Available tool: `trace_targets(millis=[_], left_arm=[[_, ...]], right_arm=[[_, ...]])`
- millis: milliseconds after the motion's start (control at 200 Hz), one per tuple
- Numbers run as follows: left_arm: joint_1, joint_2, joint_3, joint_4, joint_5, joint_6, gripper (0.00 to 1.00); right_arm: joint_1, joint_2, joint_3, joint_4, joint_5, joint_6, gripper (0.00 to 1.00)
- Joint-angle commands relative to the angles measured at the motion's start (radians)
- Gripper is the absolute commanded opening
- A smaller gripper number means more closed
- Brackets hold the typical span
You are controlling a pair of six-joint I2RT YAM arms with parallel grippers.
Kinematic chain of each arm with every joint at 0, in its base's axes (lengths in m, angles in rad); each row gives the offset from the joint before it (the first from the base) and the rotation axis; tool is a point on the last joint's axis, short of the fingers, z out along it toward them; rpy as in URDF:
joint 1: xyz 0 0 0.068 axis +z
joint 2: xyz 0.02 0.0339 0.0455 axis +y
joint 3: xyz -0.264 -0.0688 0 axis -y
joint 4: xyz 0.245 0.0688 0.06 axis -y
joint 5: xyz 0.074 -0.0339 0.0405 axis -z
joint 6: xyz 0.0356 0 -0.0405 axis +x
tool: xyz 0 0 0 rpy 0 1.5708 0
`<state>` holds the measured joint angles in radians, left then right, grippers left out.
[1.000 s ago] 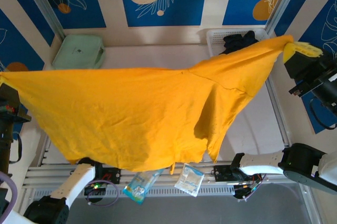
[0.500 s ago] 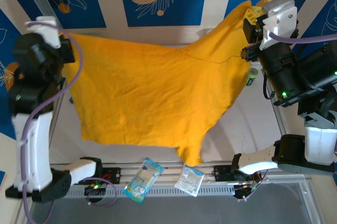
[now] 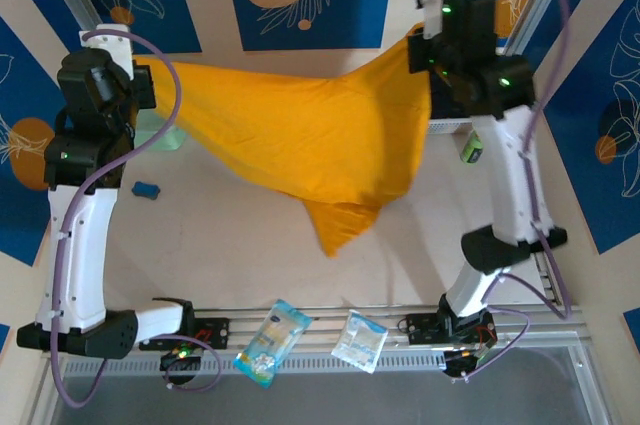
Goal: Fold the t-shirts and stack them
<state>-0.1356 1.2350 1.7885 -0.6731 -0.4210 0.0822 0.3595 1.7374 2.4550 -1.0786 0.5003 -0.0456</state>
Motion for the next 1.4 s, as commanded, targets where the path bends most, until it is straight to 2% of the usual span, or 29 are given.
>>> trace_targets(millis=[0, 170, 375, 500, 675, 841, 1026, 1246, 1396], left_arm=[[-0.004, -0.010, 0.046, 0.017, -0.045, 0.041, 0.00], [-0.004, 0.001, 0.150, -0.043, -0.013, 0.047, 0.00], [-0.004, 0.000, 0.264, -0.165, 0.063, 0.030, 0.00], [-0.004, -0.018, 0.351, -0.236, 0.067, 0.034, 0.00], [-0.004, -0.062, 0.477, -0.306, 0.065, 0.040, 0.00], [-0.002, -0.105, 0.556, -0.349, 0.062, 0.049, 0.00], [-0.003, -0.135, 0.547, -0.352, 0.045, 0.060, 0.00], [-0.004, -0.089, 0.490, -0.291, 0.036, 0.078, 0.00], [-0.004, -0.011, 0.424, -0.212, 0.010, 0.112, 0.00]], right_arm=[[-0.001, -0.051, 0.047, -0.021, -0.097, 0.052, 0.00], [-0.005, -0.135, 0.069, -0.074, -0.152, -0.006, 0.00], [-0.014, -0.331, -0.024, -0.094, -0.374, -0.027, 0.00], [-0.014, -0.410, 0.034, -0.125, -0.459, -0.010, 0.00], [-0.014, -0.489, 0.126, -0.167, -0.516, 0.031, 0.00], [-0.014, -0.546, 0.159, -0.179, -0.472, 0.041, 0.00], [-0.005, -0.546, 0.146, -0.168, -0.402, 0.025, 0.00], [0.008, -0.366, 0.159, -0.161, -0.221, -0.034, 0.00], [-0.067, -0.213, 0.190, -0.146, -0.263, -0.025, 0.00]])
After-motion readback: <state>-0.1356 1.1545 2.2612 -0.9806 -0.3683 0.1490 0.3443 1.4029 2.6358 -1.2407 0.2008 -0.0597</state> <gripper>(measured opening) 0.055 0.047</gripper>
